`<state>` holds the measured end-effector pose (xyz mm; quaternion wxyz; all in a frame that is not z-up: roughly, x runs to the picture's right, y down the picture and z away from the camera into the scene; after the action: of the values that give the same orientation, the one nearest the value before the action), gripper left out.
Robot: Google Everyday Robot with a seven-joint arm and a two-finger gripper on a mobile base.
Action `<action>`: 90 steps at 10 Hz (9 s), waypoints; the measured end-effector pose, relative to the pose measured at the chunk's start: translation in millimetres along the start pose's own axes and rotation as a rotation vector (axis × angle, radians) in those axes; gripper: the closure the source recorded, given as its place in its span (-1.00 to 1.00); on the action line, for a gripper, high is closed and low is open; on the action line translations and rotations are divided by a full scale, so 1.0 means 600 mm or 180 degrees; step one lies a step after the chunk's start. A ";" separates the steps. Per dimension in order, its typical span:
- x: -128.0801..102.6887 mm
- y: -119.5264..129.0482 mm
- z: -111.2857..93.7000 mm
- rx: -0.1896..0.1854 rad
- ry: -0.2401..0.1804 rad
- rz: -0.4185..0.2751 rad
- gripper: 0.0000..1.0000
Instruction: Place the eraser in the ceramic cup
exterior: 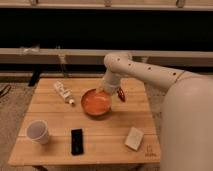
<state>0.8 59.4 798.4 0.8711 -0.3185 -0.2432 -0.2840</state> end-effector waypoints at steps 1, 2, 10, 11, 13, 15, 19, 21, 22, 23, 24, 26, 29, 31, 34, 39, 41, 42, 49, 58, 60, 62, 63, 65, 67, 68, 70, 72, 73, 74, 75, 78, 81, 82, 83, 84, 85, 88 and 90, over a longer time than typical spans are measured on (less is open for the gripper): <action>0.000 0.000 0.000 0.0000 0.0000 0.0000 -0.60; 0.000 0.000 0.000 -0.0001 0.0000 0.0000 -0.60; 0.000 0.000 0.000 -0.0001 0.0000 0.0000 -0.60; 0.000 0.000 0.000 -0.0001 0.0000 0.0000 -0.60; 0.000 0.000 0.000 -0.0001 0.0000 0.0000 -0.60; 0.000 0.000 0.000 -0.0001 0.0000 0.0000 -0.60; 0.000 0.000 0.000 0.0000 0.0001 0.0000 -0.60; 0.000 0.000 0.000 0.0000 0.0001 0.0000 -0.60; 0.000 0.000 0.000 0.0000 0.0001 0.0000 -0.60; 0.000 0.000 0.000 -0.0002 0.0002 -0.0002 -0.60; 0.000 0.002 -0.001 -0.0004 0.0010 -0.0008 -0.60; -0.026 -0.001 -0.013 0.0107 0.0011 -0.0232 -0.60; -0.113 0.019 -0.022 0.0235 -0.0021 -0.0622 -0.60; -0.191 0.042 -0.020 0.0273 -0.0038 -0.0912 -0.60; -0.322 0.078 -0.001 0.0189 -0.0024 -0.1522 -0.60; -0.445 0.096 0.055 -0.0139 0.0385 -0.2425 -0.60; -0.451 0.096 0.092 -0.0257 0.0630 -0.2506 -0.60; -0.449 0.093 0.120 -0.0339 0.0714 -0.2517 -0.60; -0.385 0.058 0.192 -0.0565 0.0912 -0.2404 -0.60; -0.353 0.019 0.269 -0.0534 0.0668 -0.2261 -0.60; -0.343 0.018 0.287 -0.0569 0.0602 -0.2208 -0.60; -0.332 0.018 0.297 -0.0594 0.0554 -0.2137 -0.60; -0.327 0.017 0.300 -0.0598 0.0540 -0.2099 -0.60; -0.318 0.018 0.306 -0.0619 0.0534 -0.2040 -0.45; -0.314 0.019 0.307 -0.0628 0.0521 -0.1988 -0.05; -0.313 0.019 0.307 -0.0637 0.0513 -0.1970 0.14; -0.313 0.019 0.306 -0.0641 0.0504 -0.1956 0.52; -0.313 0.021 0.301 -0.0652 0.0507 -0.1958 0.63; -0.312 0.021 0.301 -0.0651 0.0507 -0.1953 0.63; -0.307 0.022 0.294 -0.0639 0.0514 -0.1928 0.63; -0.304 0.016 0.278 -0.0562 0.0510 -0.1878 0.63; -0.290 -0.007 0.209 -0.0301 0.0522 -0.1696 0.63; -0.278 -0.034 0.125 0.0038 0.0576 -0.1554 0.63; -0.277 -0.042 0.095 0.0146 0.0598 -0.1531 0.63; -0.277 -0.052 0.056 0.0281 0.0632 -0.1519 0.63; -0.283 -0.061 0.024 0.0401 0.0662 -0.1532 0.63; -0.293 -0.072 -0.005 0.0520 0.0690 -0.1566 0.63; -0.330 -0.114 -0.062 0.0848 0.0743 -0.1721 0.63; -0.371 -0.153 -0.059 0.0975 0.0741 -0.1918 0.63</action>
<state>-211.0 52.2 678.1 0.8078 -0.0636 -0.2650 -0.5227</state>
